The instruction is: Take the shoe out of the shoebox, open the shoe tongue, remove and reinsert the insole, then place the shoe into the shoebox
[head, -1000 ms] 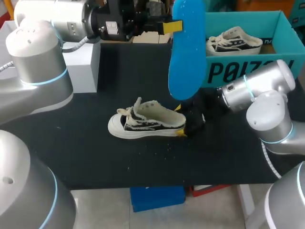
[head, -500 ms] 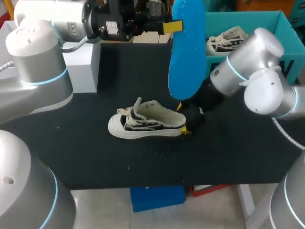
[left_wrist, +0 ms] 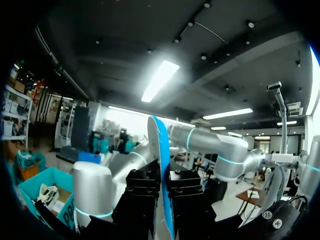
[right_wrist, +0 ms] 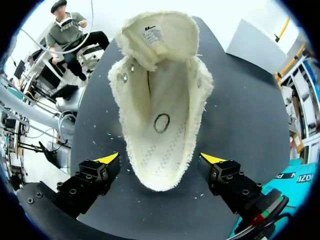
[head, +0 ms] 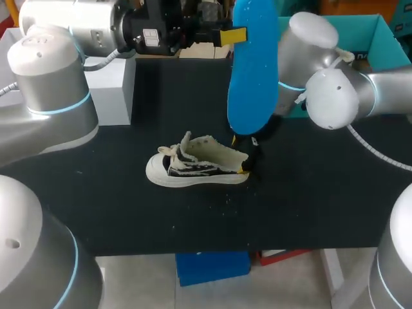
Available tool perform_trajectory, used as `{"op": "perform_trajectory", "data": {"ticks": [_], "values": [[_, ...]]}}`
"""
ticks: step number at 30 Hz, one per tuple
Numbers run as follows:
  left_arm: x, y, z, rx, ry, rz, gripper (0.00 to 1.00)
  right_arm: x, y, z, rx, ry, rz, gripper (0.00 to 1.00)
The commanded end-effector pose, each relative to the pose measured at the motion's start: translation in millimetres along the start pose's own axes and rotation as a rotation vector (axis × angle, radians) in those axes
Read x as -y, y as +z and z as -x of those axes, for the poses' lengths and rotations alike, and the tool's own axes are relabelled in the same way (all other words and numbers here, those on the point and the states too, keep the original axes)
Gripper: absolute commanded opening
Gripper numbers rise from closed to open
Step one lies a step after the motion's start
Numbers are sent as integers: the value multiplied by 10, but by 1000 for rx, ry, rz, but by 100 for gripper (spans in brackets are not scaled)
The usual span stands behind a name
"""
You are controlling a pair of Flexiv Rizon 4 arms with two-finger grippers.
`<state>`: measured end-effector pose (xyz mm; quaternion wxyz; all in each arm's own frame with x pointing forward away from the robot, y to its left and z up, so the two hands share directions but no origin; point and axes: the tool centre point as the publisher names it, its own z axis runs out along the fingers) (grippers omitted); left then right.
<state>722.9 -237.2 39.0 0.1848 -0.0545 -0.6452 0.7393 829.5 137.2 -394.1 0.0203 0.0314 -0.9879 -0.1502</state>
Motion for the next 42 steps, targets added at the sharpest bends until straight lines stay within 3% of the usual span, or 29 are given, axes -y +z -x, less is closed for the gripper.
{"op": "perform_trajectory", "data": {"ticks": [1,25,42], "values": [[-5,11,2,2,1,1,0,-51,32,-26,10,6,-172,100],[-5,11,2,2,1,1,0,-113,118,41,38,20,-126,100],[-5,11,2,2,1,1,0,-156,115,143,41,5,-163,100]]}}
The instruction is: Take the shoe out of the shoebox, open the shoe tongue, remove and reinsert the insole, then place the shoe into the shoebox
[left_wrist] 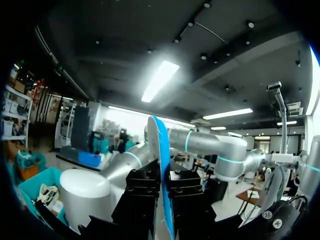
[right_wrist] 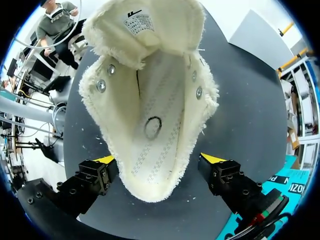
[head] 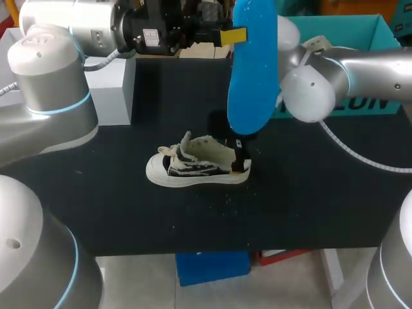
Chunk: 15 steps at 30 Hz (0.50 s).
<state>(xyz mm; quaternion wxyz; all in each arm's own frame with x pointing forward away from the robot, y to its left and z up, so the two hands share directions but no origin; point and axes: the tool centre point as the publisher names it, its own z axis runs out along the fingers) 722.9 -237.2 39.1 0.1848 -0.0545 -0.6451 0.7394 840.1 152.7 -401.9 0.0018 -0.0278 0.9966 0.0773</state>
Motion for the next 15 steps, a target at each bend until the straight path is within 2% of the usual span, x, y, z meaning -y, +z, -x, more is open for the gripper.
{"op": "perform_trajectory", "data": {"ticks": [1,9,15], "values": [[-5,11,2,2,1,1,0,-40,-8,28,2,1,-17,100],[-5,11,2,2,1,1,0,-56,-30,32,24,-10,-38,100],[-5,11,2,2,1,1,0,-20,-45,-24,30,-24,-17,100]]}}
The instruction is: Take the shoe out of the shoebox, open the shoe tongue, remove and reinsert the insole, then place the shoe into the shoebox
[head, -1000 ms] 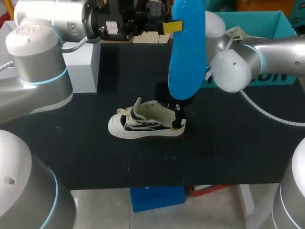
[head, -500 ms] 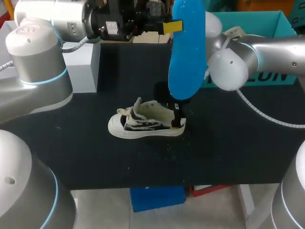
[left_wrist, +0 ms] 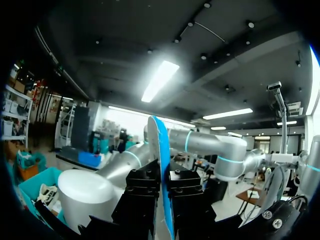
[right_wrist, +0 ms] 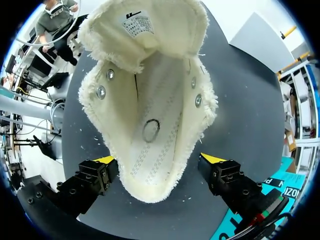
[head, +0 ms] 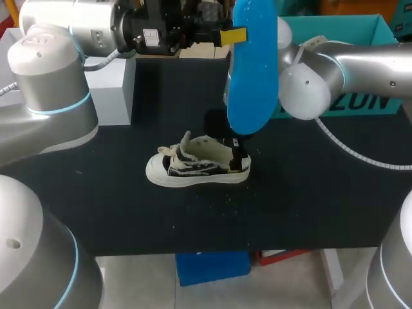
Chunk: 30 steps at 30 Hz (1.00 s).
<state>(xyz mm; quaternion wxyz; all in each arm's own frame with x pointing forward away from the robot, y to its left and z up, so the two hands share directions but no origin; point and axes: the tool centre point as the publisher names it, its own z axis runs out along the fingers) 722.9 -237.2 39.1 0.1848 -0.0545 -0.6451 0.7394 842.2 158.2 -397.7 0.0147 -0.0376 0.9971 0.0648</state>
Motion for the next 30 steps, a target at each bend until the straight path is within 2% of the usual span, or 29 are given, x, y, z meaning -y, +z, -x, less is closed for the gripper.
{"op": "perform_trajectory", "data": {"ticks": [1,4,8,13,18,28,30], "values": [[-5,10,2,2,1,1,0,51,-16,-69,6,-6,19,100],[-5,10,2,2,1,1,0,76,-28,-114,15,-27,62,100],[-5,10,2,2,1,1,0,101,-46,-156,43,-40,192,100],[-5,10,2,2,1,1,0,124,-59,-169,86,-51,364,100],[-5,10,2,2,1,1,0,157,-23,-163,120,-9,571,100],[-5,10,2,2,1,1,0,145,107,-158,58,3,713,100],[-5,10,2,2,1,1,0,137,128,-157,37,1,719,100]]}}
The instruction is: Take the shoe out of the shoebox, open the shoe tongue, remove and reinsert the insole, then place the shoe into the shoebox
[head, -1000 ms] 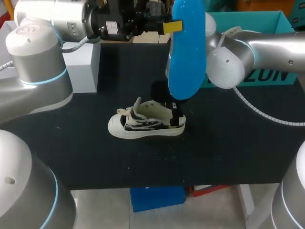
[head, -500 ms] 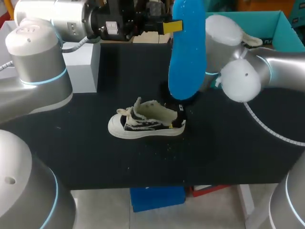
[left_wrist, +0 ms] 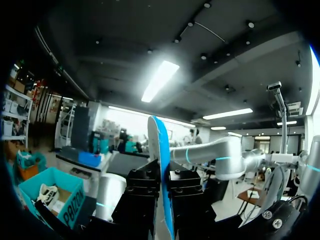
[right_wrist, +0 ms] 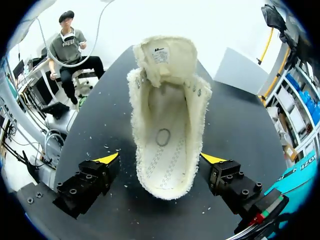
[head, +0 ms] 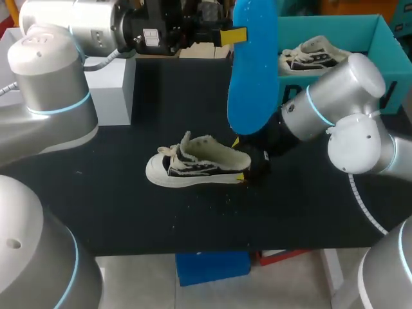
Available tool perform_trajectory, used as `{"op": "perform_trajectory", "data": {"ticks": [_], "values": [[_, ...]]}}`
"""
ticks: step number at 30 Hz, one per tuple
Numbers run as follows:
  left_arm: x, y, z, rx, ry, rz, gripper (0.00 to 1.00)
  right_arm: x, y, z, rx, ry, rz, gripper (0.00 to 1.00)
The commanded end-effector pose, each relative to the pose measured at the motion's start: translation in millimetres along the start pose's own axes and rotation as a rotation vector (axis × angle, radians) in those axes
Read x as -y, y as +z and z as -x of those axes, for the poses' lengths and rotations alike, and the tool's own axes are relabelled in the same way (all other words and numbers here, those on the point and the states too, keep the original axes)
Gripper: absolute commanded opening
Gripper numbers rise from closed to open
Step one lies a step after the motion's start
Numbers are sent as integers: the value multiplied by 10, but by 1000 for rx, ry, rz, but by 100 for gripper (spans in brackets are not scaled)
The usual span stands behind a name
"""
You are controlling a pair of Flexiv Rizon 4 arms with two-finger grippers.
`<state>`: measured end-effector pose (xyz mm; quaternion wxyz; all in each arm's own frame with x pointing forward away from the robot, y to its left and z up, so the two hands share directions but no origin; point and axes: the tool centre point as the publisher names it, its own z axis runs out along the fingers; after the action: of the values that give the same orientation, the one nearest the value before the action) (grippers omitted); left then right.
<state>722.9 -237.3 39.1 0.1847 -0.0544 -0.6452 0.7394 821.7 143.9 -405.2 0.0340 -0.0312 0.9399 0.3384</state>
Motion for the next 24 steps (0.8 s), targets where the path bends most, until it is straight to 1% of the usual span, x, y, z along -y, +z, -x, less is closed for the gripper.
{"op": "perform_trajectory", "data": {"ticks": [1,6,24], "values": [[-6,10,2,1,1,1,0,46,76,56,-28,1,164,100],[-6,10,2,1,1,1,0,87,99,41,-21,20,191,100],[-6,10,2,1,1,1,0,181,169,-17,-25,77,219,100]]}}
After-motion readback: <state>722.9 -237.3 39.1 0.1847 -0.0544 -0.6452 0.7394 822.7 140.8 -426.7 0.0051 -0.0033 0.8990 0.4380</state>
